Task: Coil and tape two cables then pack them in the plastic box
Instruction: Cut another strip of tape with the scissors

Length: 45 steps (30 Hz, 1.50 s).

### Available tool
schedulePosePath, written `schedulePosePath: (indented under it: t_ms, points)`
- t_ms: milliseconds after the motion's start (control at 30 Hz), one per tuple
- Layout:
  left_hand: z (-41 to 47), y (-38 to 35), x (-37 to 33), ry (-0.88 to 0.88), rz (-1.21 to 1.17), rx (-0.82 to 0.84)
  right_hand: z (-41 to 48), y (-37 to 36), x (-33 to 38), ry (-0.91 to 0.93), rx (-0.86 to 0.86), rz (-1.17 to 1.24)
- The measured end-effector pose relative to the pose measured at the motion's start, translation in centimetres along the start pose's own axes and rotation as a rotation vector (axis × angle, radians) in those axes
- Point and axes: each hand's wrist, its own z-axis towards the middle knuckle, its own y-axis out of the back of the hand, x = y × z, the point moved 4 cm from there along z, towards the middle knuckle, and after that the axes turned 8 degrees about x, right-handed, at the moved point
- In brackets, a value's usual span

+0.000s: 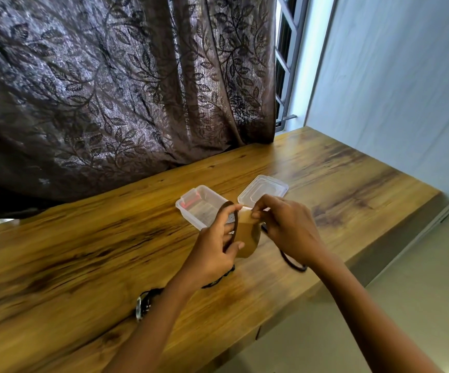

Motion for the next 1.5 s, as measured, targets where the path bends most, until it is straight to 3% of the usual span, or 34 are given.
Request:
schedulePosePath:
  t_ms: [267, 400, 533, 667, 933, 1100, 1267, 1367, 1500]
  points:
    - [-0.6, 0.0, 0.8, 0.024, 0.032, 0.067, 1.0, -0.1, -0.3, -0.026, 0.187, 0.130]
    - [-0.6, 0.6, 1.0, 0.009, -0.165, 0.040, 1.1, -0.2, 0.9, 0.019, 0.230, 0.171]
    - [-0.4, 1.1, 0.7, 0.141, -0.286, -0.091, 1.7, 0.1, 1.7, 0.044, 0.278, 0.153]
    - [-0.2, 1.0, 0.5, 0.151, -0.452, -0.060, 1.7, 0.1, 2.1, 0.053, 0.331, 0.141]
    - [0.4, 1.0, 0.6, 0.026, -0.351, -0.195, 1.7, 0.3, 1.6, 0.075, 0.351, 0.157]
    - [0.7, 1.0, 0.2, -0.032, -0.240, -0.232, 1.6, -0.2, 0.1, 0.006, 0.396, 0.380]
    - [0.9, 1.0, 0.3, -0.009, -0.284, -0.266, 0.8, 0.2, -1.6, -0.108, 0.345, 0.832]
    - [0.9, 1.0, 0.8, 0.038, -0.303, -0.297, 0.6, -0.9, -4.8, -0.249, 0.190, 0.613]
    - [1.0, 1.2, 1.0, 0.061, -0.306, -0.332, -1.1, -5.1, -10.5, -0.473, 0.234, 0.135]
